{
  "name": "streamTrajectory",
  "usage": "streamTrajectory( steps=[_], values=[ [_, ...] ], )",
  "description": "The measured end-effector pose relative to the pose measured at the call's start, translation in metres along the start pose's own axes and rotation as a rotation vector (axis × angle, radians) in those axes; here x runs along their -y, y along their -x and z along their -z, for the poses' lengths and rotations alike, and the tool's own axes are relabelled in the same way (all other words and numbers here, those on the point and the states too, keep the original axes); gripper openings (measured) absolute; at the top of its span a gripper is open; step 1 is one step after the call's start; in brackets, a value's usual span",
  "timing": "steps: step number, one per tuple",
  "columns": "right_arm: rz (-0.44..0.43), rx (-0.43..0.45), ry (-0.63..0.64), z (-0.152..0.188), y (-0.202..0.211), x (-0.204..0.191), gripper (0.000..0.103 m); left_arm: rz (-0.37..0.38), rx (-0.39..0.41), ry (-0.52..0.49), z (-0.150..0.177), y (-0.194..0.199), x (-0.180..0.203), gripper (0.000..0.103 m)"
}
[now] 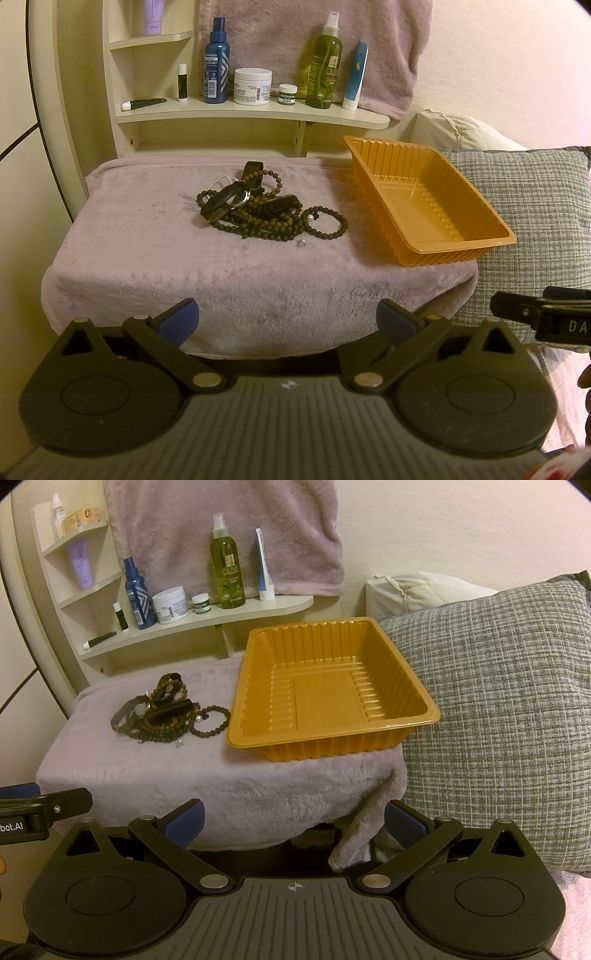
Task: Organize jewelry
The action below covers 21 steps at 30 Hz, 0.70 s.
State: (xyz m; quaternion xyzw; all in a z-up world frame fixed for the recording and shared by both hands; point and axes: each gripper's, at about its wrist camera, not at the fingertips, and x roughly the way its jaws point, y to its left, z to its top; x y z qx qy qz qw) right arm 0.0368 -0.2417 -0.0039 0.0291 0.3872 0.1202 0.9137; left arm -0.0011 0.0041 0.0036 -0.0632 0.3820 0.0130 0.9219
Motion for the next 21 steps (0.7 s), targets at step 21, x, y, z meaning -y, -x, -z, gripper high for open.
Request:
streamTrajectory(
  steps=[21],
  values=[
    [-0.001,0.003,0.001,-0.0030,-0.0003,-0.0014,0.103,0.001,0.000,0.005,-0.0013,-0.0004,-0.0010,0.101]
  ],
)
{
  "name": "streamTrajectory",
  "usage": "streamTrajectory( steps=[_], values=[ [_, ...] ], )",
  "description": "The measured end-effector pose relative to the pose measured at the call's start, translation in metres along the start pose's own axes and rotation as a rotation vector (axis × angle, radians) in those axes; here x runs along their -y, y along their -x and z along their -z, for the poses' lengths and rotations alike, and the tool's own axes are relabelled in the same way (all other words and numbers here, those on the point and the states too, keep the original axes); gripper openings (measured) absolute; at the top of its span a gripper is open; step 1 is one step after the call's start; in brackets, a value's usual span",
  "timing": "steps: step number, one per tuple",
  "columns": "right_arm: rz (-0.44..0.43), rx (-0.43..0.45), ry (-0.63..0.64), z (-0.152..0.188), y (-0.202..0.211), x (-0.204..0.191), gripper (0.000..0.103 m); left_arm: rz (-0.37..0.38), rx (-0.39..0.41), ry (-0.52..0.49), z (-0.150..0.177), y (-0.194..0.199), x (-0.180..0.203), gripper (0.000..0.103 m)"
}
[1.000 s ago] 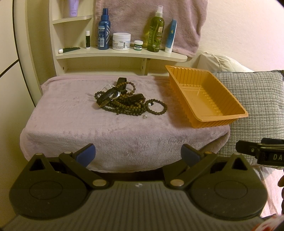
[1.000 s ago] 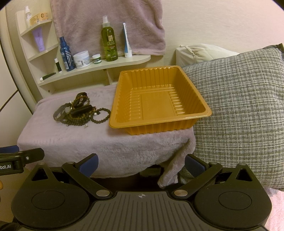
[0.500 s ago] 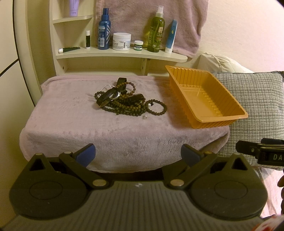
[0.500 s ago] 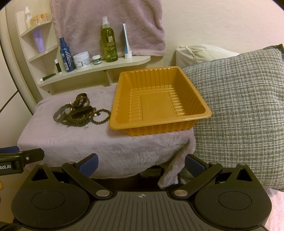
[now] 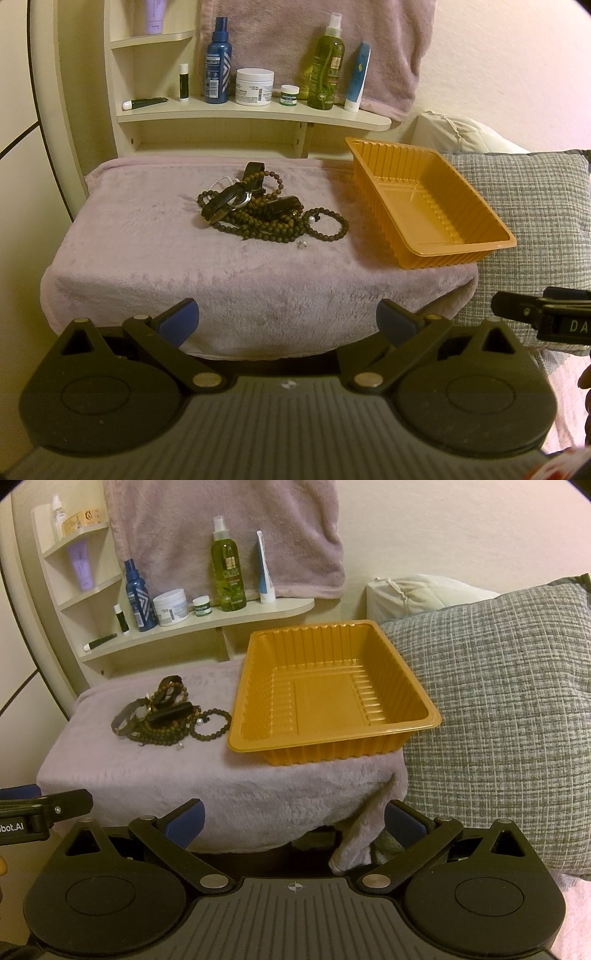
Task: Organize jewelry
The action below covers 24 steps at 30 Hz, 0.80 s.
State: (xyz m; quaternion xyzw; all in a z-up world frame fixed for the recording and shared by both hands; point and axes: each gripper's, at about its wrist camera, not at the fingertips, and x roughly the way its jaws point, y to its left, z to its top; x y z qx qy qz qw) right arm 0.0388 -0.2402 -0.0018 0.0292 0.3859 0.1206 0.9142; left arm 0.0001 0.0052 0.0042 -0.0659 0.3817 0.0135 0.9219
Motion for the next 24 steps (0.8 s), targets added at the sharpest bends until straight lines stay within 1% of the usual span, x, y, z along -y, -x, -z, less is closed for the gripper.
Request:
streamTrajectory(
  steps=[24],
  values=[
    [-0.001,0.004,-0.008,0.0003,0.0000,-0.0005,0.102,0.005,0.005,0.018,-0.0017,-0.0019,-0.0014,0.101]
  ],
)
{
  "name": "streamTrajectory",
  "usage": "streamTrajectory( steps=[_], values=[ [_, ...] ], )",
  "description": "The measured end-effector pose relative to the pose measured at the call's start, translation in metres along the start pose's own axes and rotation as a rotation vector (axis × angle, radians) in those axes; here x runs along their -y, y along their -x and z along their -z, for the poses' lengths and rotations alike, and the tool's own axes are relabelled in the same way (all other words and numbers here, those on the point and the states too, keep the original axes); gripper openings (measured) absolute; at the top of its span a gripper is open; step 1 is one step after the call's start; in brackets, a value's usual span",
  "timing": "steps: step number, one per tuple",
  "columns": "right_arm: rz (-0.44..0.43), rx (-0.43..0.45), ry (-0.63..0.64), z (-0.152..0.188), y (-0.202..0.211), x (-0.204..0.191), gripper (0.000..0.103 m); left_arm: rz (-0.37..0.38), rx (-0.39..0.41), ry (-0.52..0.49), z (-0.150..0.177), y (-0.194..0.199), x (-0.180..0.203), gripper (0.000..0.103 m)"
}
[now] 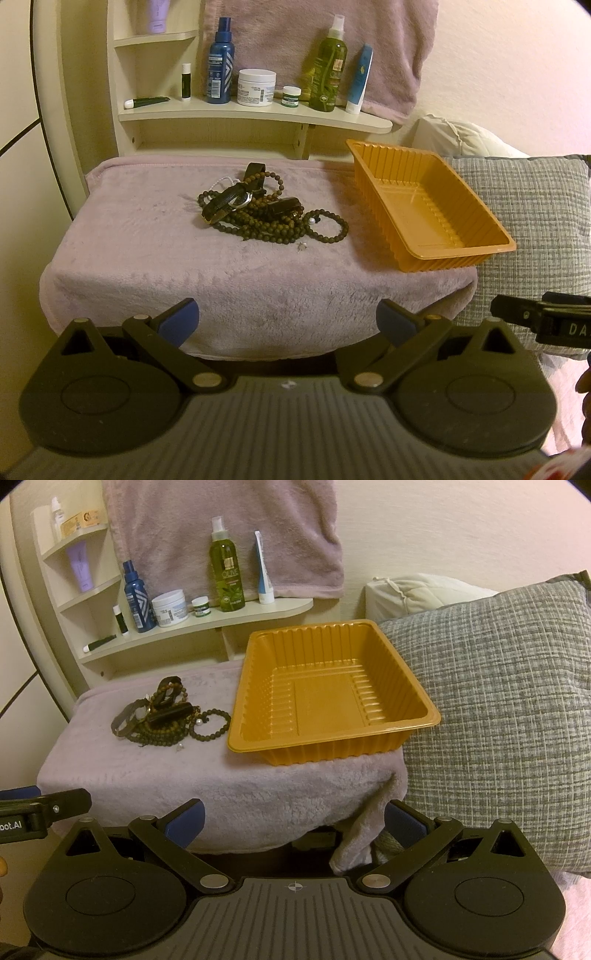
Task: Organize jewelry
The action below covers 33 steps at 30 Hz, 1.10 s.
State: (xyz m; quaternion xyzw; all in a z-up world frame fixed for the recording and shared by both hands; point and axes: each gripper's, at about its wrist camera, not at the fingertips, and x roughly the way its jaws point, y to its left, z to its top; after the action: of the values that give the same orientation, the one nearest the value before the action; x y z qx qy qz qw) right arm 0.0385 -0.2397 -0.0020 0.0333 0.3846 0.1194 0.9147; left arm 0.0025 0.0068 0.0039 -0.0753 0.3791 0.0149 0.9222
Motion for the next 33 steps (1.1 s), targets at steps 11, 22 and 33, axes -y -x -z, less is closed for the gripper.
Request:
streamTrajectory(
  steps=[11,22,33],
  values=[
    [-0.008,0.100,-0.097,0.000,0.006,0.015,0.102,0.028,0.036,0.060,-0.007,-0.004,-0.013,0.098],
    [0.026,0.207,-0.241,-0.019,-0.012,0.071,0.100,0.048,0.045,0.097,-0.020,-0.031,-0.012,0.098],
    [0.073,0.230,-0.359,-0.035,-0.055,0.123,0.072,0.056,0.054,0.139,-0.038,-0.069,-0.009,0.098]
  ],
)
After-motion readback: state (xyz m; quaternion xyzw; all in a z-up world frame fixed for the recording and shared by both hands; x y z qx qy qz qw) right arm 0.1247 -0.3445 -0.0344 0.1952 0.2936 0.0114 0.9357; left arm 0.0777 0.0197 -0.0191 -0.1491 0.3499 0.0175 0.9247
